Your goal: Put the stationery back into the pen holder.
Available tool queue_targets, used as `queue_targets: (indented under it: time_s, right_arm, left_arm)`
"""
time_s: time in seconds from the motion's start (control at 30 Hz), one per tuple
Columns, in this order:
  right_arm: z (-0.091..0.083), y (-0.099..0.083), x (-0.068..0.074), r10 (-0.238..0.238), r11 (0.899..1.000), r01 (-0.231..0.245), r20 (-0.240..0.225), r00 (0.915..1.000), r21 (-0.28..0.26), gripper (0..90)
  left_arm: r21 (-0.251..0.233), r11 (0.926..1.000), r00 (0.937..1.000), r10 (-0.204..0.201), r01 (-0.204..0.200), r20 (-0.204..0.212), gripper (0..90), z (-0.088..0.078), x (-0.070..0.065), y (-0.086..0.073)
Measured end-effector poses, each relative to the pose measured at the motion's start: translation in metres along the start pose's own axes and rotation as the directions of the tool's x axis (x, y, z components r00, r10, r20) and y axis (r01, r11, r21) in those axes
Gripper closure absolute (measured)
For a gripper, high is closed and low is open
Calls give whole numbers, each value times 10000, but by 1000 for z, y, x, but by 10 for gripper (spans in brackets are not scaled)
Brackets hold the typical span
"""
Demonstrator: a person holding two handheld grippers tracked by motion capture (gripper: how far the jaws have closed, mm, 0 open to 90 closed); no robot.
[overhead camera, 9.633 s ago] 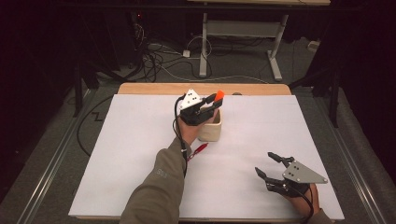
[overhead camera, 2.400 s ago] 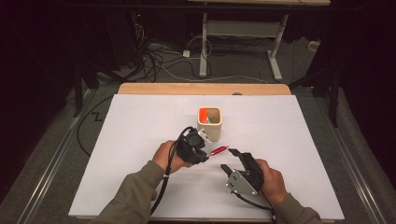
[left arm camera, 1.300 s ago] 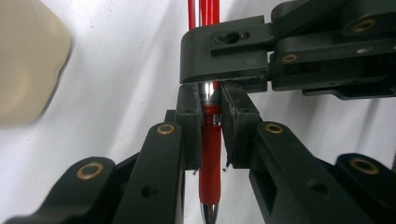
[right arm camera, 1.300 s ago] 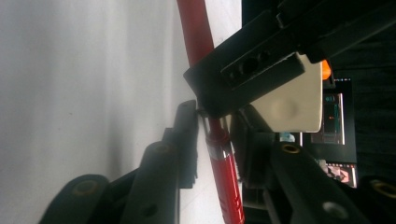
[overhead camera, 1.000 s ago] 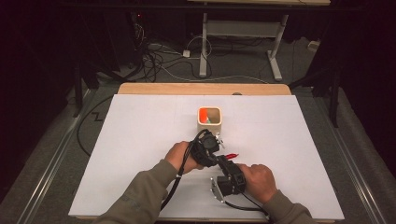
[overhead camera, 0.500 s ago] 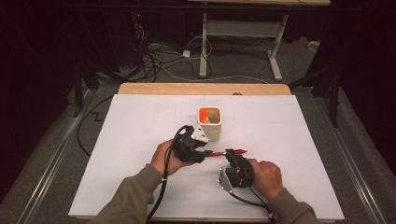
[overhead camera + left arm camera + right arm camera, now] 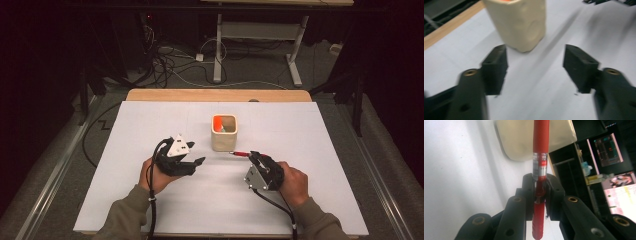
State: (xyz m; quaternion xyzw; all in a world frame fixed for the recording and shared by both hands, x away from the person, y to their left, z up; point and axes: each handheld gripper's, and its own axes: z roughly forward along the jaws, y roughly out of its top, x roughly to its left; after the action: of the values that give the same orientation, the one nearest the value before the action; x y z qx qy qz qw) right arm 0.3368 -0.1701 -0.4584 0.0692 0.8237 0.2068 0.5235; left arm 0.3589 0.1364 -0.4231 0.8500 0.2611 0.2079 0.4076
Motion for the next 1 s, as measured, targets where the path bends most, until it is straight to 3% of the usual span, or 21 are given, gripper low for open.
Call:
queue_targets:
  time_s: [0.17,0.3,0.47,0.6,0.7,0.77,0.87,0.97,1.0]
  right_arm:
    - [3,-8,-10,922,9953,-929,-244,9954,-270,800]
    - [5,-12,-14,1688,9839,-1722,-680,9833,-481,801]
    - [6,-18,-24,2792,9527,-2916,-1328,9510,-852,800]
    - [8,-24,-30,3905,9013,-4160,-1895,9009,-1206,800]
    - [9,-29,-36,4614,8527,-5024,-2444,8529,-1435,800]
    - [9,-33,-41,5137,8064,-5683,-2822,8102,-1635,800]
    - [9,-36,-46,5596,7551,-6300,-3224,7635,-1812,800]
    - [11,-38,-49,5858,7229,-6657,-3469,7325,-1850,800]
    - [11,-38,-49,5870,7203,-6676,-3476,7312,-1881,800]
  left_arm:
    - [-362,9993,9991,-114,100,-400,288,-6,5,-18]
    - [-680,9974,9979,-274,233,-591,286,-14,7,-28]
    - [-955,9947,9959,-445,370,-784,260,-26,8,-40]
    - [-1222,9921,9933,-410,277,-1076,256,-36,8,-49]
    - [-1297,9907,9913,-576,420,-1186,238,-41,7,-56]
    - [-1447,9886,9887,-622,423,-1362,227,-45,7,-61]
    - [-1696,9848,9855,-636,365,-1573,210,-51,9,-66]
    - [-1680,9854,9842,-569,284,-1678,185,-53,9,-72]
    - [-1665,9858,9835,-528,236,-1728,185,-54,9,-74]
